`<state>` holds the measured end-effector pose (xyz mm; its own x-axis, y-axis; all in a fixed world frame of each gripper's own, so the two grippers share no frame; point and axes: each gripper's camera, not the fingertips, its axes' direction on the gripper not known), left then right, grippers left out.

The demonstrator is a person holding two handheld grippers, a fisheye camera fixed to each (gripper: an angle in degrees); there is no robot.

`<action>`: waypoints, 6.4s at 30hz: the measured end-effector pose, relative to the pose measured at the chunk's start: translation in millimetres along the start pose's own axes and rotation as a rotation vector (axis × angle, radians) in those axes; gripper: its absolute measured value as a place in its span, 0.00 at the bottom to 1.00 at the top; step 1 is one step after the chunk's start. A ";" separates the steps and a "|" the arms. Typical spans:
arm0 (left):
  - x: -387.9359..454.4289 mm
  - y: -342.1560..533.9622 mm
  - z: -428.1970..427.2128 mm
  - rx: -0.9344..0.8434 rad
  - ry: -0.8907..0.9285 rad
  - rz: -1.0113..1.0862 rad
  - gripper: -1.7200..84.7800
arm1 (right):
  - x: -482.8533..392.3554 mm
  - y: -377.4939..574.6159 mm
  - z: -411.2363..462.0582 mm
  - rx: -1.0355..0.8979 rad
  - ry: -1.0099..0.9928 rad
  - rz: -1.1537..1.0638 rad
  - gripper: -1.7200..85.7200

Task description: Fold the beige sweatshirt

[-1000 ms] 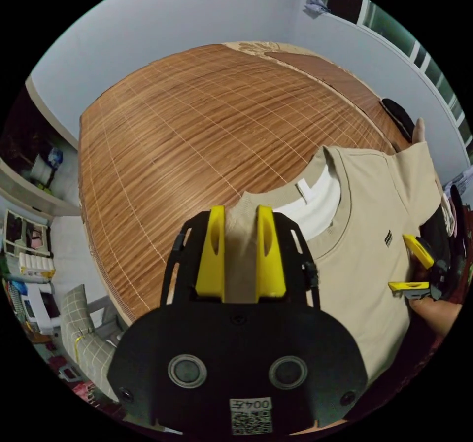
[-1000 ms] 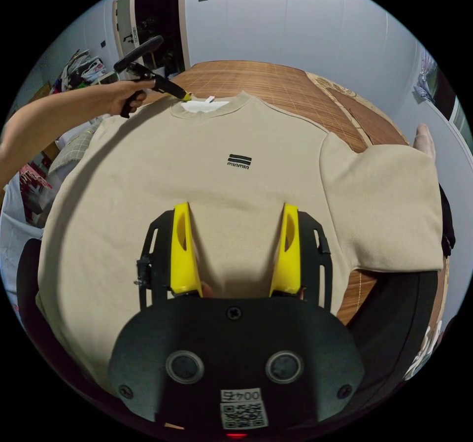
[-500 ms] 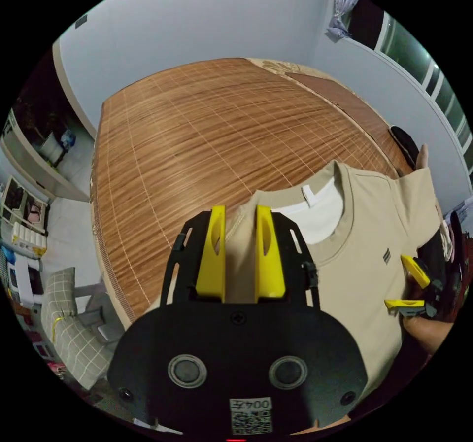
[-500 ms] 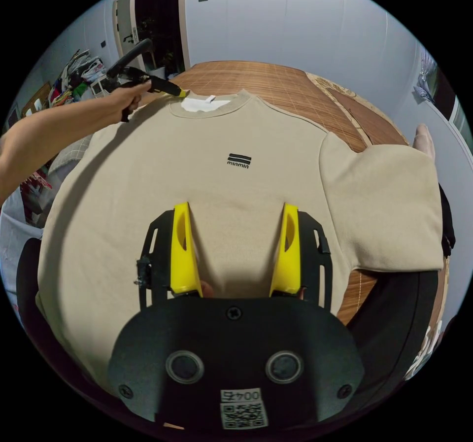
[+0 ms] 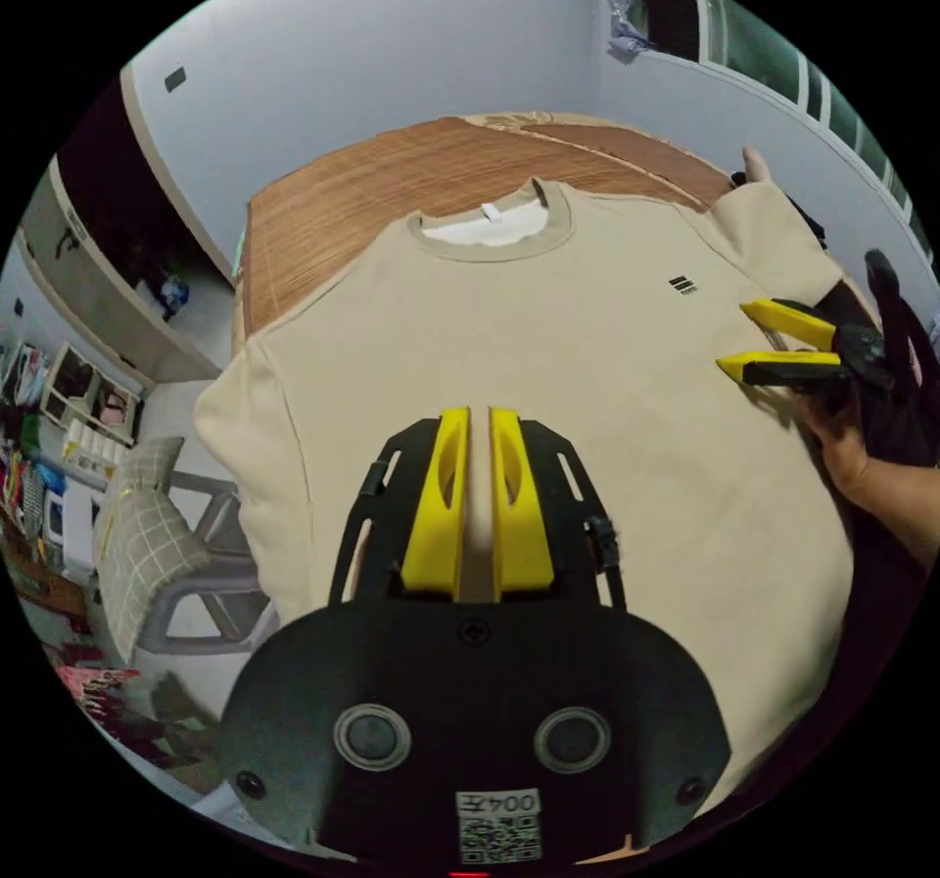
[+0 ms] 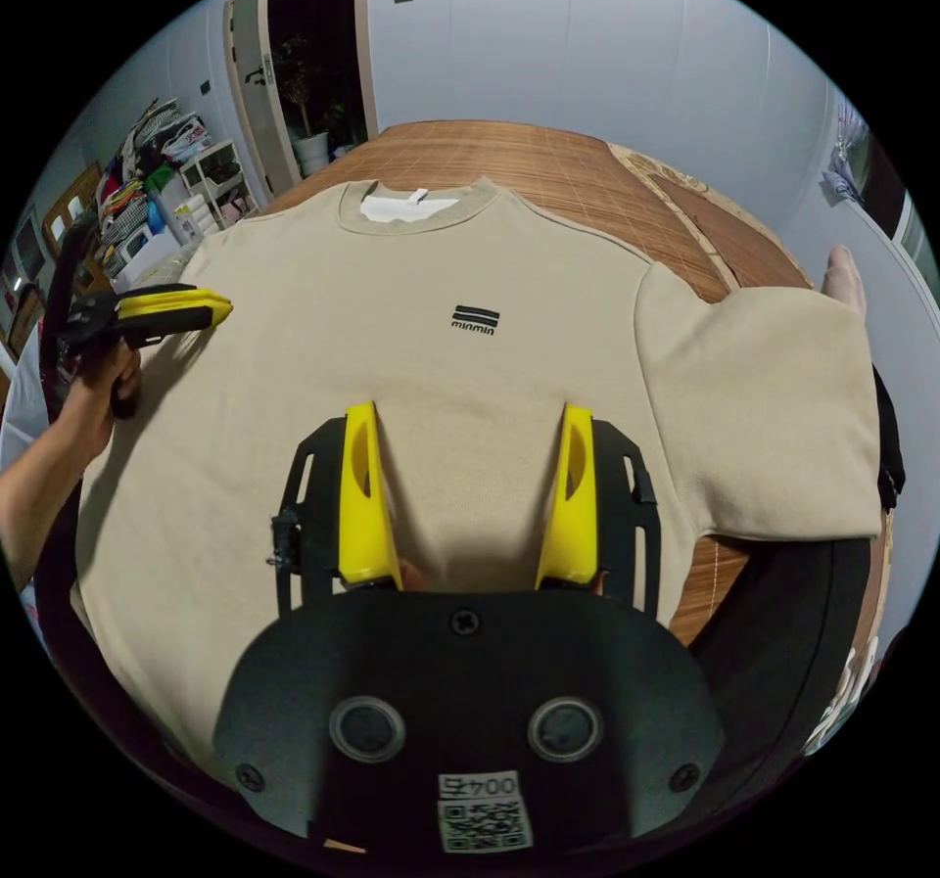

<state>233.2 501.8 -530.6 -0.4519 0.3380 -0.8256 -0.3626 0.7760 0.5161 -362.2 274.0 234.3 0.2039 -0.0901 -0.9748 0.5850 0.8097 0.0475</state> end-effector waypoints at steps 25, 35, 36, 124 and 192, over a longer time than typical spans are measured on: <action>16.2 63.1 -17.9 0.051 -0.019 -0.074 0.09 | 52.3 -46.1 14.5 -0.039 0.014 0.004 0.29; 20.5 79.3 -22.8 0.055 -0.011 -0.078 0.09 | 153.1 -165.7 28.0 0.097 -0.842 0.059 0.17; 21.3 81.0 -23.3 0.056 -0.012 -0.078 0.09 | 163.4 -187.2 47.5 0.097 -0.935 0.078 0.16; 37.5 88.7 -33.7 0.066 -0.038 -0.068 0.09 | 7.1 -241.6 82.7 -0.021 -0.024 -0.262 0.18; 89.7 288.1 -188.2 -0.001 0.025 -0.234 0.11 | 55.9 146.2 -171.6 0.086 -0.348 0.258 0.17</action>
<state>-65.2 655.5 -413.0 -0.3760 0.1357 -0.9166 -0.4603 0.8312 0.3118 -400.0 486.9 149.3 0.5956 -0.0932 -0.7979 0.5403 0.7815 0.3120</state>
